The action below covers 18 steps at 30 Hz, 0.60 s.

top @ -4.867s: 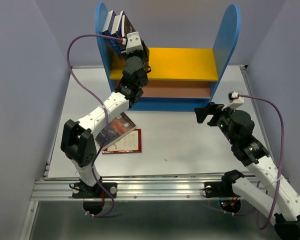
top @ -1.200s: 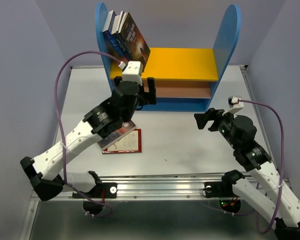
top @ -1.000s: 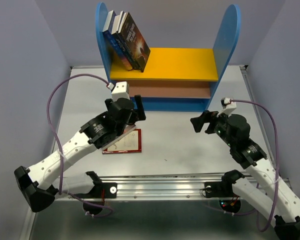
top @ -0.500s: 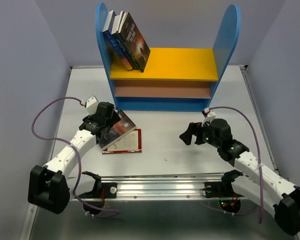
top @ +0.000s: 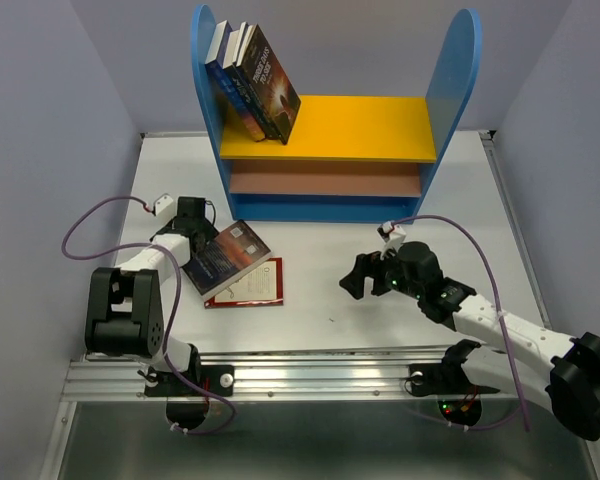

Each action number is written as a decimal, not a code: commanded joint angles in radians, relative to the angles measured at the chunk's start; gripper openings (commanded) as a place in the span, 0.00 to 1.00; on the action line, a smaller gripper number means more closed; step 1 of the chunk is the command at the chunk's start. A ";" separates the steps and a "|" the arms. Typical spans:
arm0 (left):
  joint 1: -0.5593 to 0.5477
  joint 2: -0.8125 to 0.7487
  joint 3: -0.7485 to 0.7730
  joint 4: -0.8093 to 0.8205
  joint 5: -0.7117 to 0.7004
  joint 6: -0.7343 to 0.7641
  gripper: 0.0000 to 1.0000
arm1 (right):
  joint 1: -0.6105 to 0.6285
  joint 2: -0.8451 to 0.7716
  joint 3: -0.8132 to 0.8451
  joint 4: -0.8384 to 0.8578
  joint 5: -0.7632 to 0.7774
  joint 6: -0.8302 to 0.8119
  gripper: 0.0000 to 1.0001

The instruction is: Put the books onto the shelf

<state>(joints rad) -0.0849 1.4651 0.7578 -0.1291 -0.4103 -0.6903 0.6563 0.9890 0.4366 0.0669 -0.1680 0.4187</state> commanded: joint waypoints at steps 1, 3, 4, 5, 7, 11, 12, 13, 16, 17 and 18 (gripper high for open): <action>-0.001 0.072 0.037 0.046 0.082 -0.005 0.99 | 0.009 -0.007 -0.002 0.088 0.032 -0.001 1.00; -0.006 0.126 0.041 0.048 0.129 -0.006 0.98 | 0.009 -0.007 0.001 0.088 0.039 -0.001 1.00; -0.012 0.138 0.041 0.048 0.145 -0.002 0.98 | 0.009 -0.007 0.001 0.088 0.042 -0.001 1.00; -0.019 0.149 0.041 0.048 0.159 0.008 0.93 | 0.009 -0.007 0.002 0.088 0.044 -0.001 1.00; -0.058 0.155 0.044 0.028 0.148 0.028 0.91 | 0.009 -0.004 0.013 0.093 0.061 -0.009 1.00; -0.170 0.120 0.046 -0.064 0.127 0.084 0.91 | 0.009 0.019 0.054 0.108 0.081 -0.035 1.00; -0.196 0.118 0.046 -0.084 0.155 0.116 0.91 | 0.009 0.020 0.057 0.111 0.084 -0.040 1.00; -0.210 0.115 0.044 -0.090 0.163 0.118 0.91 | 0.009 0.023 0.060 0.113 0.084 -0.038 1.00; -0.282 0.098 0.034 -0.122 0.166 0.112 0.91 | 0.009 0.022 0.071 0.111 0.076 -0.043 1.00; -0.297 0.092 0.026 -0.130 0.174 0.104 0.91 | 0.009 0.020 0.071 0.111 0.074 -0.041 1.00; -0.311 0.087 0.018 -0.132 0.212 0.095 0.91 | 0.009 0.019 0.073 0.111 0.062 -0.046 1.00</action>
<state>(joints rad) -0.3351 1.5845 0.8120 -0.1268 -0.3138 -0.5884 0.6563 1.0161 0.4606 0.1101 -0.1089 0.3973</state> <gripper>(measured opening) 0.912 0.998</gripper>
